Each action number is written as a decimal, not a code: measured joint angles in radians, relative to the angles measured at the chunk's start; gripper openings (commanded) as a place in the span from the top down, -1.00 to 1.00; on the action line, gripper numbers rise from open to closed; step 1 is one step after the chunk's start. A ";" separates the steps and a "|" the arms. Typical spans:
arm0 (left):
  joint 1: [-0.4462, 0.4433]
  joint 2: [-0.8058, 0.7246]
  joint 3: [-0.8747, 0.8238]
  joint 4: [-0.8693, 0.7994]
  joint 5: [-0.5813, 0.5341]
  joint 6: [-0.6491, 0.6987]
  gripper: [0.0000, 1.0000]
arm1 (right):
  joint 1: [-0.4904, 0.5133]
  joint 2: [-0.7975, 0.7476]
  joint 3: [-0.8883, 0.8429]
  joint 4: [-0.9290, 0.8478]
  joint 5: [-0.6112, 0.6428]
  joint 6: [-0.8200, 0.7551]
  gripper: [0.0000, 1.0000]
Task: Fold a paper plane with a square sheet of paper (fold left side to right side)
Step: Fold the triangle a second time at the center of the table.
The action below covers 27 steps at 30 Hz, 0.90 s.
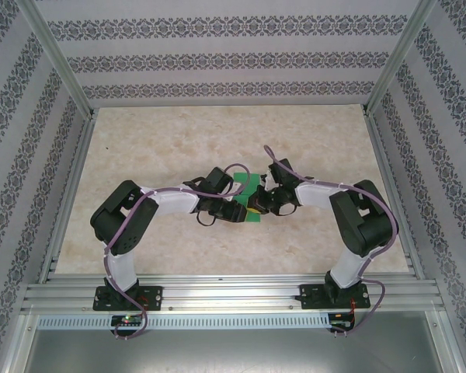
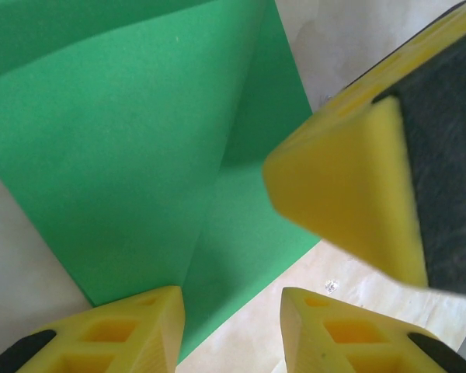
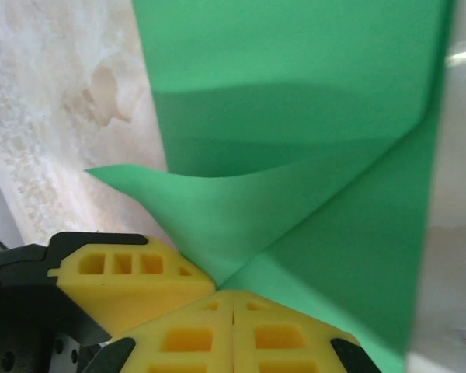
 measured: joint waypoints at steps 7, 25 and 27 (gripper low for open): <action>-0.001 0.000 0.000 0.000 -0.001 0.000 0.20 | 0.017 0.039 0.002 0.029 -0.010 0.024 0.87; -0.002 0.000 0.000 0.001 -0.005 -0.003 0.20 | 0.018 0.080 0.040 0.029 -0.011 0.043 0.85; -0.002 0.000 0.000 0.001 -0.007 -0.003 0.20 | 0.018 0.080 0.040 0.029 -0.013 0.043 0.85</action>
